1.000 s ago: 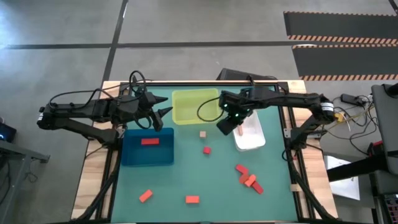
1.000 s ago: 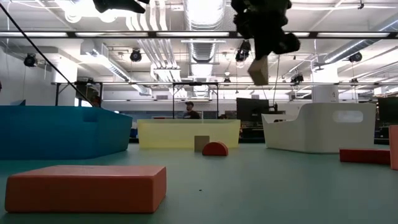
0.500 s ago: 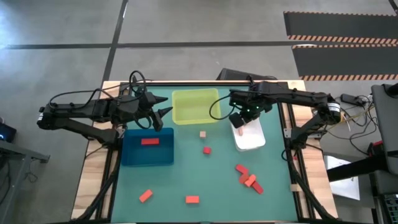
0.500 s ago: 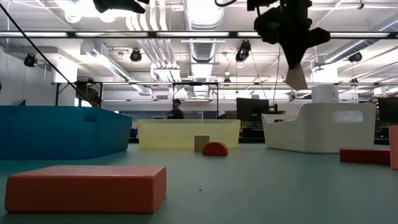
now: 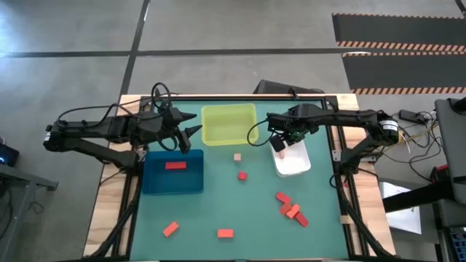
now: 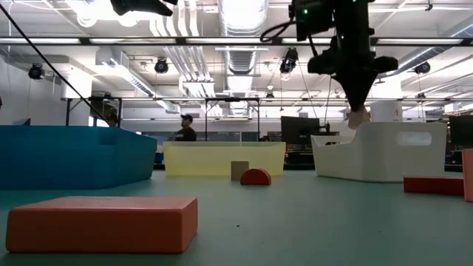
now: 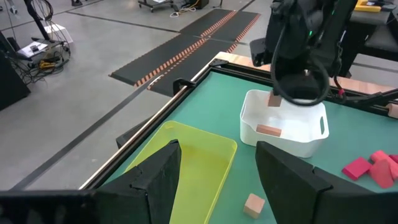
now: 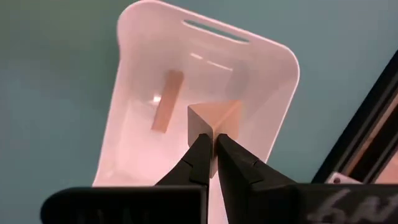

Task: Sort & place blocks by color
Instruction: Put the brown block into the white bin, then put the orange block into the yellow bin

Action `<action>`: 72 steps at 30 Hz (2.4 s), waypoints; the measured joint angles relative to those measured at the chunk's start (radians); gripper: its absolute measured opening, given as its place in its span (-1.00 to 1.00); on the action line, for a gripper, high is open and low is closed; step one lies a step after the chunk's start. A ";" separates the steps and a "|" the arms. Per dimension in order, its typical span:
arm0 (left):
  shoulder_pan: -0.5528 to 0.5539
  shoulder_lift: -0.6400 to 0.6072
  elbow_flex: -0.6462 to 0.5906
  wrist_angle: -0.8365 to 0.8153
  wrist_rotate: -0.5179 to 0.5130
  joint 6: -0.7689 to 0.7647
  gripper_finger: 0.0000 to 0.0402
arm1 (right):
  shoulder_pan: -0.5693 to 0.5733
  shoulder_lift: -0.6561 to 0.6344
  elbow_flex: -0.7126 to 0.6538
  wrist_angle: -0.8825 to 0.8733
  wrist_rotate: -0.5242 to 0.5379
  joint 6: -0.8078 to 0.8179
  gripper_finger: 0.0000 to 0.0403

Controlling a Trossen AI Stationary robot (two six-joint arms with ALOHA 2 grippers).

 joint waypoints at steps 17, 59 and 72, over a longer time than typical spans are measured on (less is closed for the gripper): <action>0.000 0.000 0.000 0.000 0.000 0.000 -0.04 | 0.000 0.001 -0.221 0.272 0.033 0.118 -0.96; 0.000 0.000 0.000 0.000 -0.019 -0.003 -0.04 | -0.004 0.001 -0.280 0.361 0.098 0.205 -0.48; 0.000 0.000 0.000 0.000 -0.019 -0.006 -0.04 | 0.001 0.000 -0.119 0.347 -0.085 0.126 -0.52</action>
